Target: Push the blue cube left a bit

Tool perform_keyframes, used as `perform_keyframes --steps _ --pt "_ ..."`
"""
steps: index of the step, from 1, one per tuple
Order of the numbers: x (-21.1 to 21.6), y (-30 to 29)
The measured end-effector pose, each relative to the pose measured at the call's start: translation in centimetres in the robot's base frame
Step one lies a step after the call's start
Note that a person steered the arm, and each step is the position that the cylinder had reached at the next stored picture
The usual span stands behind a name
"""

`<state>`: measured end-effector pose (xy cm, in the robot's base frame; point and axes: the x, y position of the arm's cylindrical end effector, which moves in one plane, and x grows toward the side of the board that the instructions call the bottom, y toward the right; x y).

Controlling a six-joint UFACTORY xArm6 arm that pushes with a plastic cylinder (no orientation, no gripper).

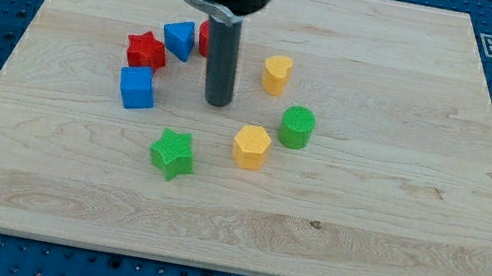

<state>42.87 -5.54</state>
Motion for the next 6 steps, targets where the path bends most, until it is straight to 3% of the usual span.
perform_keyframes --steps 6 --pt "-0.1 -7.4"
